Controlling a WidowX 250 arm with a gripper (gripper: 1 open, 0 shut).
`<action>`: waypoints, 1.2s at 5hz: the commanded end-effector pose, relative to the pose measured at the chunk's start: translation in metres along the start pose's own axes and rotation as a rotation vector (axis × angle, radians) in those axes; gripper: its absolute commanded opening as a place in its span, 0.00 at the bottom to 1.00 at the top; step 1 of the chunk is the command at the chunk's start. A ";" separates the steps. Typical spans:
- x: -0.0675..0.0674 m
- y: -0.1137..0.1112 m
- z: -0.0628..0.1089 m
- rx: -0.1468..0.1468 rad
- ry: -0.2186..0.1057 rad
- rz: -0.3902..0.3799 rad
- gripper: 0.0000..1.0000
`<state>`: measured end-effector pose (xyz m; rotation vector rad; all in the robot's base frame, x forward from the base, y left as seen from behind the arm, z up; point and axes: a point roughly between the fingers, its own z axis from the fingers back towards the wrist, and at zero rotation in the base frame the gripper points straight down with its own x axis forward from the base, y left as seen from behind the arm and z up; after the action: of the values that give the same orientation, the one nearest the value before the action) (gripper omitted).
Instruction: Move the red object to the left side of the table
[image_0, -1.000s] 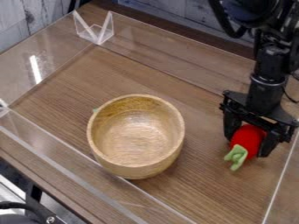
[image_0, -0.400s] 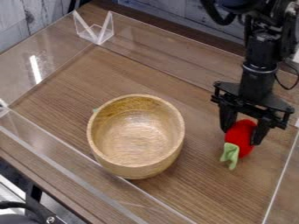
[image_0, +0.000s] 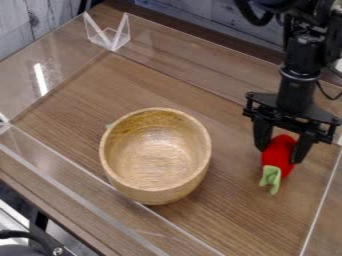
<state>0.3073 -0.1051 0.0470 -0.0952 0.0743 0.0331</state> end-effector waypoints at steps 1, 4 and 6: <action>0.011 -0.005 0.047 -0.031 -0.118 0.083 0.00; 0.020 0.026 0.094 -0.055 -0.185 0.156 0.00; 0.011 0.039 0.114 -0.077 -0.183 0.083 0.00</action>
<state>0.3196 -0.0552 0.1289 -0.1482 -0.0181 0.1388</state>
